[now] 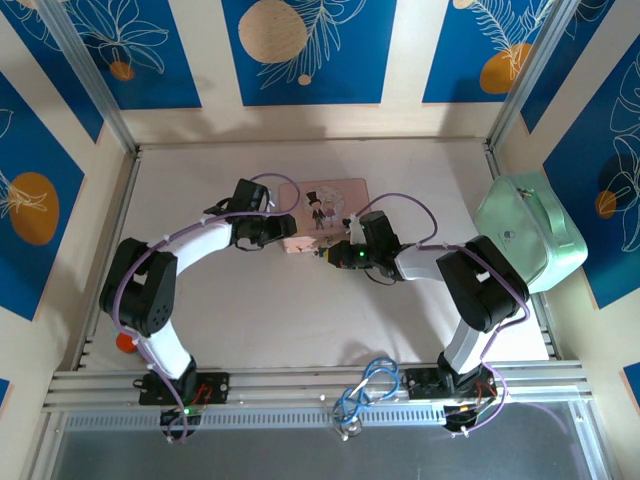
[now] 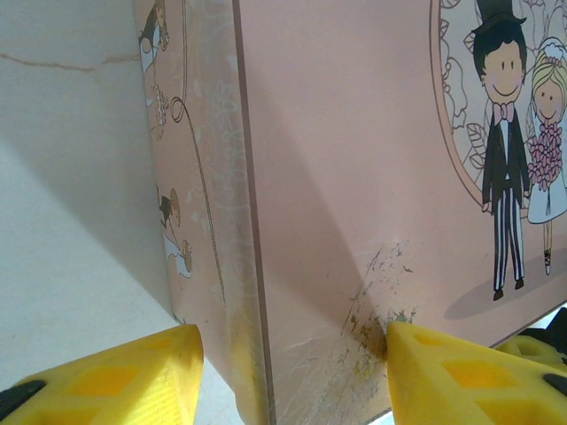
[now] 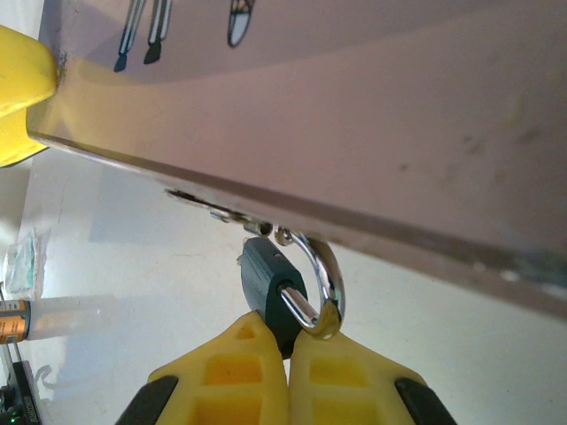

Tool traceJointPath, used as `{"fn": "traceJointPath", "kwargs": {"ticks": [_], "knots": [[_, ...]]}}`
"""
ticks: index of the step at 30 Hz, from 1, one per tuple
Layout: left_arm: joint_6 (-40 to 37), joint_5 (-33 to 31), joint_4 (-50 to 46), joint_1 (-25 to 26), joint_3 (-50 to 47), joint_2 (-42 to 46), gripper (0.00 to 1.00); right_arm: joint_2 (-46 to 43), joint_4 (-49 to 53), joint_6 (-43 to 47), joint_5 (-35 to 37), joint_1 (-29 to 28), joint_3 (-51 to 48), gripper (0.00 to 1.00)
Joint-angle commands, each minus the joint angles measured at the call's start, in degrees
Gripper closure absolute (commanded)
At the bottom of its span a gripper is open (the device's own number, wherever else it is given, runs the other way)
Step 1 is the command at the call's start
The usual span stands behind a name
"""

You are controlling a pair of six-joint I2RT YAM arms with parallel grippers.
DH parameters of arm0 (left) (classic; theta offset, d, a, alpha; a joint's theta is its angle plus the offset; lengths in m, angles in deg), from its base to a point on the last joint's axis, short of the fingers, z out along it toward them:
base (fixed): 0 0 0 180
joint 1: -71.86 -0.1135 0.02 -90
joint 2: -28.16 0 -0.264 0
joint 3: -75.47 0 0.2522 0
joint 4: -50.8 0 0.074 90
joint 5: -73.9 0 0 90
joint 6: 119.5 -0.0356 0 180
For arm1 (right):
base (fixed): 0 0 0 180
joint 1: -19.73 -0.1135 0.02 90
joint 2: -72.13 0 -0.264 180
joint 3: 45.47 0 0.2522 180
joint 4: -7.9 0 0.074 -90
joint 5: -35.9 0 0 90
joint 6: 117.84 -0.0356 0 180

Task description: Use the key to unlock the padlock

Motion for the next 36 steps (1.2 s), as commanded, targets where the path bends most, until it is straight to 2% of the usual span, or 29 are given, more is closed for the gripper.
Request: {"fn": "traceJointPath", "kwargs": {"ticks": [1,36], "knots": [[-1.8,-2.6,-4.5,-1.4,-0.7,-1.0,0.46,1.7,5.0,-2.0,1.0,0.0,0.2,1.00],[-3.1,-1.9,-4.7,-2.3,-1.6,-1.2,0.49,1.0,4.9,-3.1,-1.0,2.5,-0.9,1.00]]}}
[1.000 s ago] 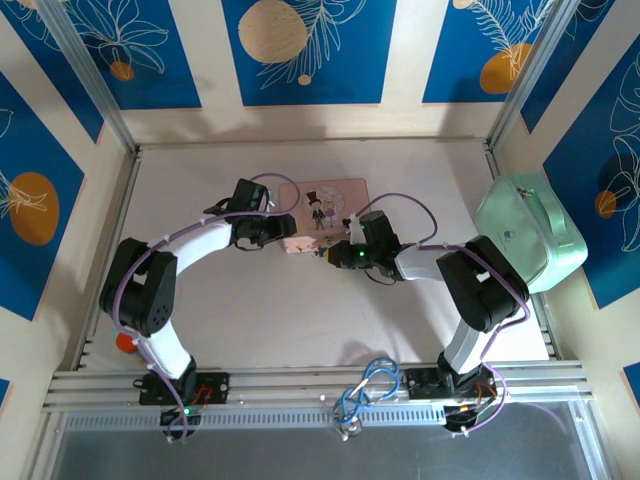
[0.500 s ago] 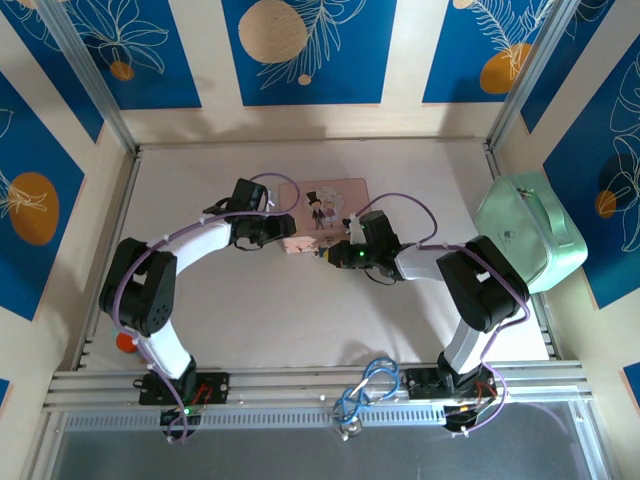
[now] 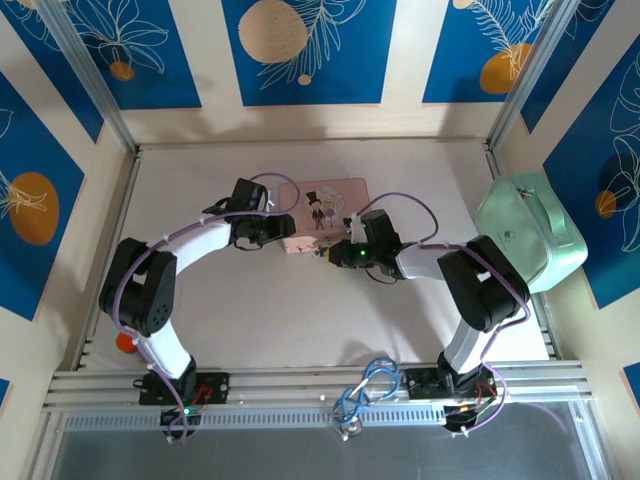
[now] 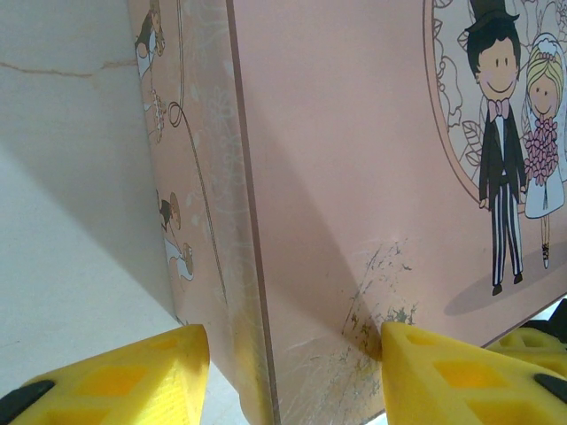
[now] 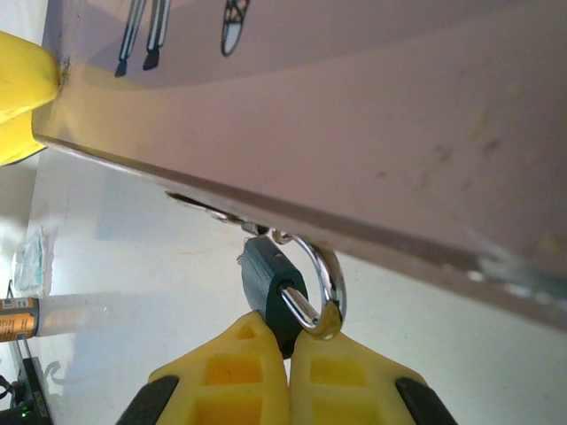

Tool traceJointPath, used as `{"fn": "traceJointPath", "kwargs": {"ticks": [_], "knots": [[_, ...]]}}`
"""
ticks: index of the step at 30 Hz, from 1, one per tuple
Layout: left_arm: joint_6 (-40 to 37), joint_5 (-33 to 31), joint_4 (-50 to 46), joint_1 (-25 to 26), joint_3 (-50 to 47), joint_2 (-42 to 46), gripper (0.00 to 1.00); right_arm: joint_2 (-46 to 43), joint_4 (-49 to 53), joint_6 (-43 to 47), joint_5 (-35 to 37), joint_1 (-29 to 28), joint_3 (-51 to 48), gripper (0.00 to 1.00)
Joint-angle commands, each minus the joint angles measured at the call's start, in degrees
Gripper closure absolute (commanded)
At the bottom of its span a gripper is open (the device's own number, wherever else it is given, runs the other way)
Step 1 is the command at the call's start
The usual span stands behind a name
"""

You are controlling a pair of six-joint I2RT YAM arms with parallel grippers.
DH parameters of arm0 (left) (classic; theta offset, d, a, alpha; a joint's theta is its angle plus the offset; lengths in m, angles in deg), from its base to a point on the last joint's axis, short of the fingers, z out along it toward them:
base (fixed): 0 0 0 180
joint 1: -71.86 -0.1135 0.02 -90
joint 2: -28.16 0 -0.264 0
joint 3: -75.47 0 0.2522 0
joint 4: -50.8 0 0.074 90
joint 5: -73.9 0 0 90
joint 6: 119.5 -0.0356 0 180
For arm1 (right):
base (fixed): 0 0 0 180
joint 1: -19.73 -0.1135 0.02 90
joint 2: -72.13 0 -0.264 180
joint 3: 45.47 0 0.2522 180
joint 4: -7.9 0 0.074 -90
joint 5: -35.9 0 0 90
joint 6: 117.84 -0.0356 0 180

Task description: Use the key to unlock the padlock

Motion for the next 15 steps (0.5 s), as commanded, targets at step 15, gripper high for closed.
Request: {"fn": "traceJointPath", "kwargs": {"ticks": [15], "knots": [[-1.6,-2.1,-3.6,-2.0,-2.4,-1.6,0.51,1.6,5.1,-3.6,-2.2,3.6,-1.1,1.00]]}}
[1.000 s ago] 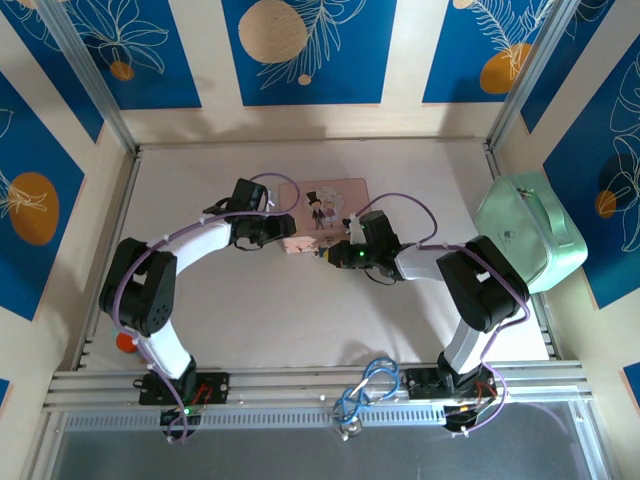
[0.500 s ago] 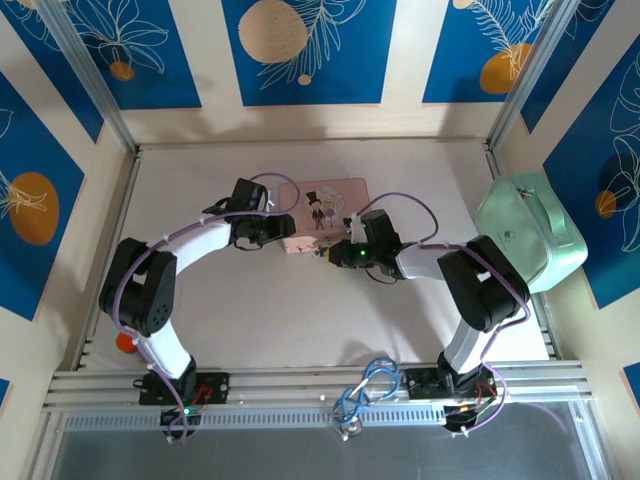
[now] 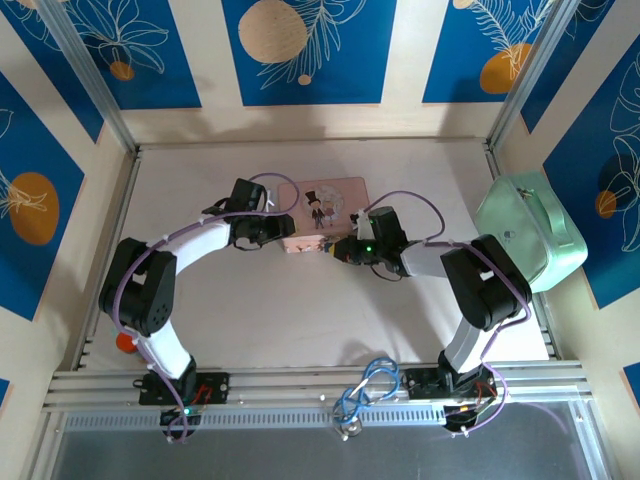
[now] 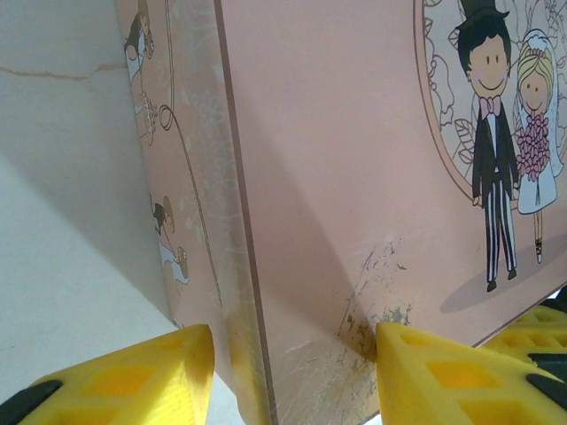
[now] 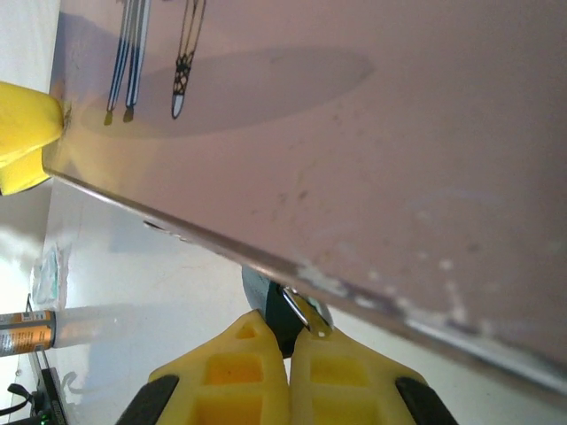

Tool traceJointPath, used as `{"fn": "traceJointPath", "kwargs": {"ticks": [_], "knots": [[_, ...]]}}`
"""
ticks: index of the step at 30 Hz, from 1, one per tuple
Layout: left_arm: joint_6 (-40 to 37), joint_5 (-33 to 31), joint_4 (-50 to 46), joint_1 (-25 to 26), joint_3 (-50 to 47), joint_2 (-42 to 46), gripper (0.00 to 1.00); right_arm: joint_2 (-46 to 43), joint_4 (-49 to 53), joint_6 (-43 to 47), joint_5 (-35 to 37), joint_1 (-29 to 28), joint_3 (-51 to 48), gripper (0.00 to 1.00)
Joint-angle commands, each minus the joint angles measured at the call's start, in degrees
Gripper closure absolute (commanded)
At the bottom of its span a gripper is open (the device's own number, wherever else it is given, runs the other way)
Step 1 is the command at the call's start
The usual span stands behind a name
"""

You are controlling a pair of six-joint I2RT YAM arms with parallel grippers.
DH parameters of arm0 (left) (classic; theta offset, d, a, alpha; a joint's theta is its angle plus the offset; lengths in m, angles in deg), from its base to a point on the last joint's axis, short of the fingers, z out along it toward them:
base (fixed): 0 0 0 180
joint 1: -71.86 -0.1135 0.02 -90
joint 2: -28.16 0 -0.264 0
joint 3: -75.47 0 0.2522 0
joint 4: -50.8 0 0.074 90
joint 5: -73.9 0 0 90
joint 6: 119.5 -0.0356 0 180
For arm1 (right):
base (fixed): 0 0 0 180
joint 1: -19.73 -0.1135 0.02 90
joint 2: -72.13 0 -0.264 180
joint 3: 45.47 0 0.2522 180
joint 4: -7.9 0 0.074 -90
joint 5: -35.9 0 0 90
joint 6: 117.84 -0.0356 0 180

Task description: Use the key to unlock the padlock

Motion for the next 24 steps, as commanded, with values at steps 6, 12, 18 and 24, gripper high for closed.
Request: {"fn": "traceJointPath", "kwargs": {"ticks": [6,12,18,24], "knots": [[-1.7,-2.6,-4.6,-1.8,-1.5,-1.8,0.52,0.5,10.6,-1.5,-0.5,0.3,0.5,1.00],[-2.0,-2.6,-4.8,-1.8,-1.0,-2.2,0.51,-6.1,17.2,0.3,-1.7,0.2,0.1,1.00],[-2.3,-2.4,-5.2,-1.8,-0.3,-2.0,0.51,-14.7,30.8,3.3,-2.8,0.5,2.1,1.00],[-2.2,-1.3,-6.2,-1.7,1.5,-1.5,0.45,-20.3,47.0,6.5,1.7,-2.3,6.3,1.00]]}}
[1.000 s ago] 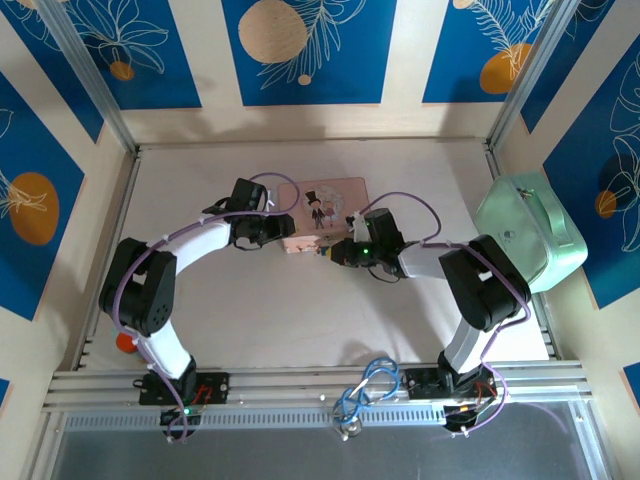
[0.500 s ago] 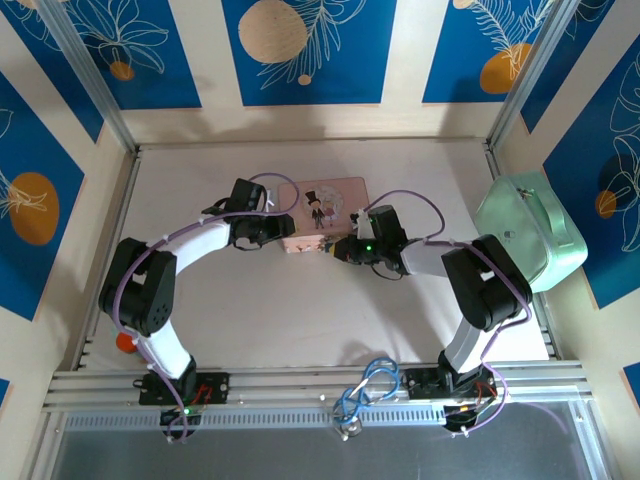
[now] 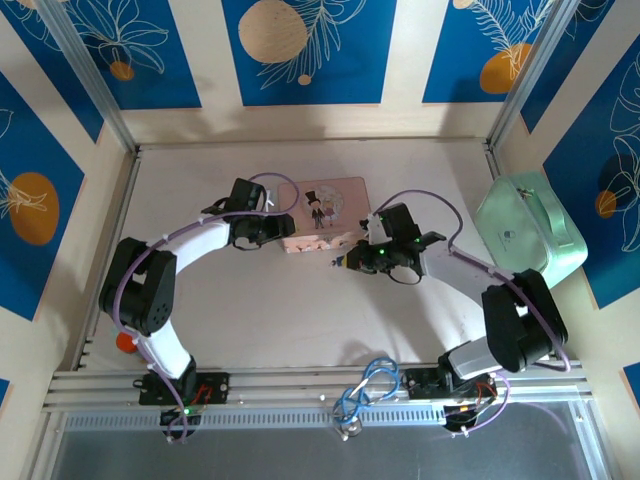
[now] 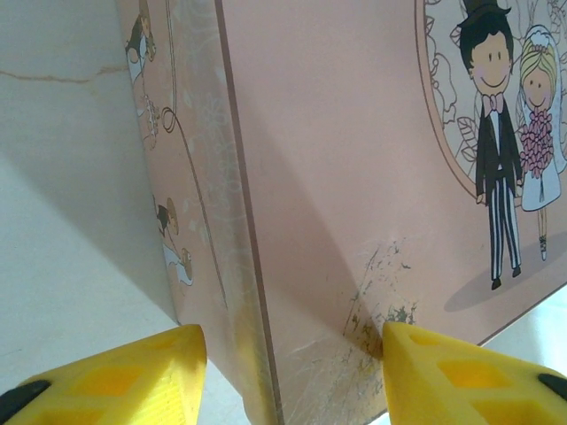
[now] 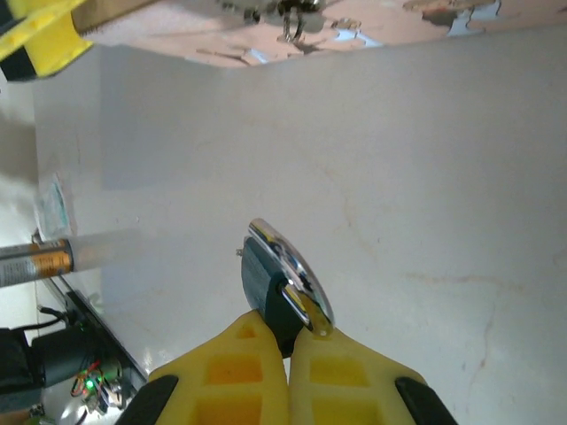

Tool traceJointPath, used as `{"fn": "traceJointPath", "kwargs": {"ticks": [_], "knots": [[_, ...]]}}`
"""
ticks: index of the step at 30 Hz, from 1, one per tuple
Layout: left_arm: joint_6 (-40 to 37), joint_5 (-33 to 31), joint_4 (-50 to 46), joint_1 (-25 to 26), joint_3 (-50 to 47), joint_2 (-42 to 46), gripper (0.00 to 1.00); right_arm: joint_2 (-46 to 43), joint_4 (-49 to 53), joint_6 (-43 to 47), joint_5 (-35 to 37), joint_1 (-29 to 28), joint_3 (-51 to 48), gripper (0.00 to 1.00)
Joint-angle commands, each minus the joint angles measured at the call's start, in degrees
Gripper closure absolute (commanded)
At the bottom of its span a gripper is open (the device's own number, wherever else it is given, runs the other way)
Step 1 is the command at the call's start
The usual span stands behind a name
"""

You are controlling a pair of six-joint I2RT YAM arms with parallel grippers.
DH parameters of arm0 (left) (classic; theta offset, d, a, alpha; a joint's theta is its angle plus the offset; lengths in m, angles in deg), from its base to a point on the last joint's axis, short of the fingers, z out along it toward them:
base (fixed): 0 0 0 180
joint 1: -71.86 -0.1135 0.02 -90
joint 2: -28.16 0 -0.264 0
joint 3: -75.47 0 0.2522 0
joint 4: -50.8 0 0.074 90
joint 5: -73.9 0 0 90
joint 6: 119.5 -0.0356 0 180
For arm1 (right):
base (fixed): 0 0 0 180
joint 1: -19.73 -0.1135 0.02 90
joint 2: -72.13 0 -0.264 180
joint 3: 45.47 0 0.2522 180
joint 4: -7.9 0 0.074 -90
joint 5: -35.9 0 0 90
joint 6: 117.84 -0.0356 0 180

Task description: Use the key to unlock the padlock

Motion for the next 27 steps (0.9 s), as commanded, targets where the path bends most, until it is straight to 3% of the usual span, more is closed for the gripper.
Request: {"fn": "traceJointPath", "kwargs": {"ticks": [1,5,15,22,27], "knots": [[-1.0,-1.7,-6.0,-1.4,1.6,-1.1,0.44,-4.7,12.9,2.6,2.6,-2.2,2.3,1.00],[-1.1,-1.8,-7.5,-1.3,3.0,1.0,0.36,-9.5,18.6,1.3,5.9,-4.4,4.6,1.00],[-3.7,-4.9,-13.8,-1.4,8.2,8.3,0.32,-8.0,30.3,4.8,-4.4,-5.8,13.1,1.00],[-5.1,-3.5,-14.4,-1.4,5.4,14.7,0.31,-2.5,32.3,8.7,-11.6,-7.2,14.6,1.00],[-5.4,1.6,-12.7,-1.3,0.6,18.0,0.33,5.1,31.1,10.4,-13.1,-10.3,15.1,1.00]]}}
